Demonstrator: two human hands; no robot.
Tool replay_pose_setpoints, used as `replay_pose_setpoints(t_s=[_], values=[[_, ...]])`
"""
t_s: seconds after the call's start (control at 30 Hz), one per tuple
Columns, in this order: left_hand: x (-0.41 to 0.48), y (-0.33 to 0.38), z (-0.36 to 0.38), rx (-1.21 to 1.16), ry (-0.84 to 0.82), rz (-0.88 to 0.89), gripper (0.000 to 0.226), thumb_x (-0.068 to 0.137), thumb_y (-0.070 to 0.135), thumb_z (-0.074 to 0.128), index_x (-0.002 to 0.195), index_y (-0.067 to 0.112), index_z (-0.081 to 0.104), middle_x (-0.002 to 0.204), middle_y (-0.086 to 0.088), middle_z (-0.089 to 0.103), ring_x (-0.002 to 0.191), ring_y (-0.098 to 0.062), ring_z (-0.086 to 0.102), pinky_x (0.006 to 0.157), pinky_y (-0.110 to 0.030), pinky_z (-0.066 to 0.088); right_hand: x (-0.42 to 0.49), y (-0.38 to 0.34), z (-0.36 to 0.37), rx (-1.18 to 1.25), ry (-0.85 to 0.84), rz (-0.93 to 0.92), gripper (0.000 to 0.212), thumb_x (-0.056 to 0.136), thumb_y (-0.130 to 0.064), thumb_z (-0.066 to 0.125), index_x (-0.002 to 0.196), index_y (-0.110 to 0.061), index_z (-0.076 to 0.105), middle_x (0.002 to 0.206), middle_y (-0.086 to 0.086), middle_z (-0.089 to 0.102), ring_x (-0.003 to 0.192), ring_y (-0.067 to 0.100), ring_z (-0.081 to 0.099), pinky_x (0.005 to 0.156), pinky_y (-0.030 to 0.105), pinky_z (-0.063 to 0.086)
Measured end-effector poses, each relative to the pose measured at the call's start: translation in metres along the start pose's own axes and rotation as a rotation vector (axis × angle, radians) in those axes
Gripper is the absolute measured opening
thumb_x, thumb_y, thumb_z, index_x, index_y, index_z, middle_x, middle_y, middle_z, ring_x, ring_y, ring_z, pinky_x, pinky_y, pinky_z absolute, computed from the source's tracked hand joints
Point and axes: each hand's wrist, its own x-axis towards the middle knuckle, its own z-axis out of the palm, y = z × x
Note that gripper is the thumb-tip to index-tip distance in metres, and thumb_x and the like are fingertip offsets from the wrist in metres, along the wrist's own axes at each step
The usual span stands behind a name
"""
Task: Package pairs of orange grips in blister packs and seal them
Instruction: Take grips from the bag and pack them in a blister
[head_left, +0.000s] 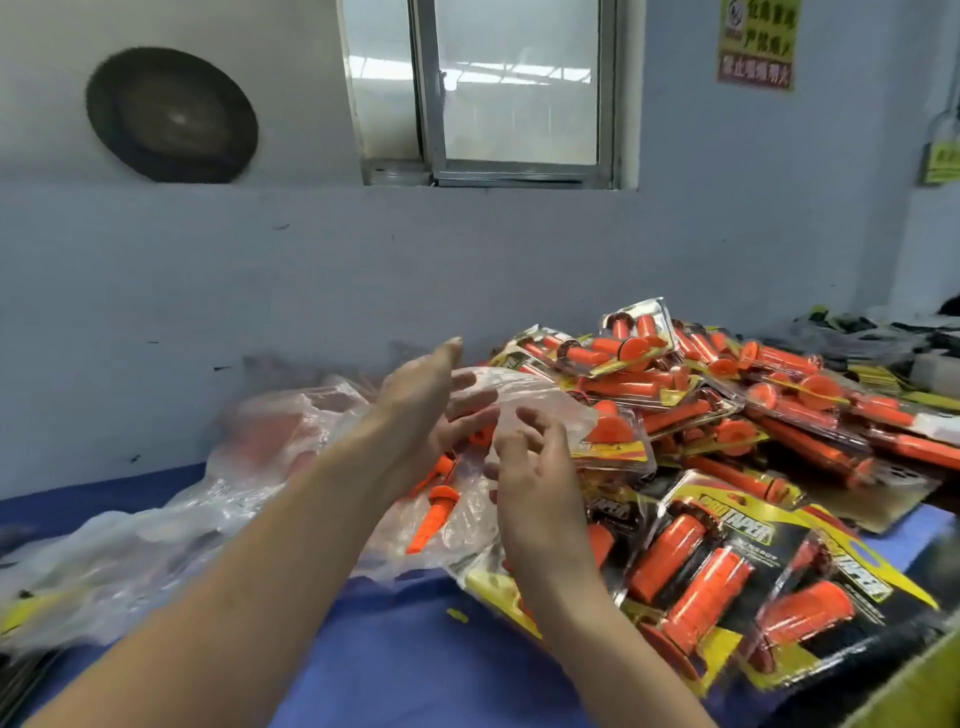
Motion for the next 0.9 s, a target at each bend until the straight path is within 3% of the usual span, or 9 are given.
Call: replay_pose_setpoints(t_s=[0.1, 0.27, 0.47, 0.57, 0.67, 0.73, 0.8, 0.9], values=[[-0.025, 0.015, -0.053, 0.037, 0.064, 0.044, 0.022, 0.101, 0.026, 0.052, 0.112, 0.007, 0.055, 0.104, -0.012, 0.058, 0.082, -0.025, 0.068, 0.06, -0.032, 0.061, -0.026, -0.005, 0.045, 0.002, -0.101, -0.029, 0.021, 0.099, -0.032, 0.045, 0.117, -0.043, 0.047, 0.124, -0.009, 0.056, 0.111, 0.009, 0.057, 0.096, 0.035, 0.05], [-0.085, 0.047, -0.15, 0.21, 0.255, 0.121, 0.016, 0.102, 0.024, 0.049, 0.096, 0.012, 0.058, 0.089, -0.009, 0.066, 0.064, -0.022, 0.069, 0.051, -0.029, 0.057, -0.078, -0.017, 0.123, 0.011, -0.296, -0.073, 0.022, 0.097, -0.025, 0.047, 0.117, -0.032, 0.05, 0.122, -0.005, 0.056, 0.114, 0.013, 0.054, 0.1, 0.041, 0.045], [-0.168, 0.081, -0.303, 0.56, 0.566, 0.118, 0.015, 0.104, 0.025, 0.044, 0.097, 0.015, 0.052, 0.096, -0.008, 0.062, 0.068, -0.02, 0.065, 0.059, -0.031, 0.053, -0.151, -0.027, 0.219, -0.001, -0.581, -0.026, 0.028, 0.096, -0.022, 0.046, 0.124, -0.026, 0.048, 0.122, 0.0, 0.053, 0.108, 0.02, 0.054, 0.098, 0.045, 0.045], [-0.214, 0.092, -0.375, 0.882, 0.723, 0.1, 0.012, 0.102, 0.023, 0.048, 0.104, 0.013, 0.054, 0.093, -0.009, 0.062, 0.071, -0.023, 0.059, 0.065, -0.032, 0.047, -0.185, -0.025, 0.261, -0.035, -0.674, -0.027, 0.022, 0.095, -0.021, 0.045, 0.114, -0.033, 0.047, 0.122, -0.002, 0.052, 0.107, 0.016, 0.054, 0.097, 0.041, 0.045], [-0.261, 0.094, -0.434, 1.441, 0.797, -0.057, 0.021, 0.098, 0.031, 0.051, 0.108, 0.014, 0.056, 0.106, -0.008, 0.065, 0.097, -0.028, 0.06, 0.081, -0.034, 0.044, -0.214, -0.016, 0.296, -0.094, -0.784, 0.016, 0.027, 0.095, -0.022, 0.043, 0.121, -0.028, 0.048, 0.123, 0.002, 0.055, 0.104, 0.02, 0.055, 0.092, 0.038, 0.047], [-0.284, 0.091, -0.461, 1.655, 0.794, -0.219, 0.03, 0.098, 0.033, 0.049, 0.112, 0.007, 0.055, 0.115, -0.015, 0.063, 0.106, -0.034, 0.059, 0.085, -0.037, 0.044, -0.232, -0.009, 0.314, -0.143, -0.898, 0.04, 0.033, 0.096, -0.023, 0.041, 0.128, -0.022, 0.046, 0.122, 0.006, 0.055, 0.093, 0.022, 0.054, 0.08, 0.033, 0.044], [-0.299, 0.083, -0.478, 1.738, 0.76, -0.376, 0.036, 0.098, 0.037, 0.045, 0.116, 0.006, 0.054, 0.122, -0.02, 0.059, 0.112, -0.035, 0.055, 0.091, -0.037, 0.044, -0.25, -0.003, 0.327, -0.202, -0.992, 0.027, 0.028, 0.095, -0.023, 0.04, 0.122, -0.018, 0.05, 0.111, 0.006, 0.056, 0.083, 0.024, 0.052, 0.069, 0.029, 0.039], [-0.308, 0.071, -0.488, 1.761, 0.743, -0.451, 0.045, 0.098, 0.052, 0.039, 0.117, 0.015, 0.056, 0.129, -0.012, 0.057, 0.12, -0.032, 0.051, 0.09, -0.038, 0.04, -0.276, 0.002, 0.342, -0.277, -1.086, 0.018, 0.01, 0.093, -0.021, 0.041, 0.101, -0.017, 0.046, 0.091, 0.003, 0.046, 0.071, 0.021, 0.04, 0.057, 0.027, 0.031]])
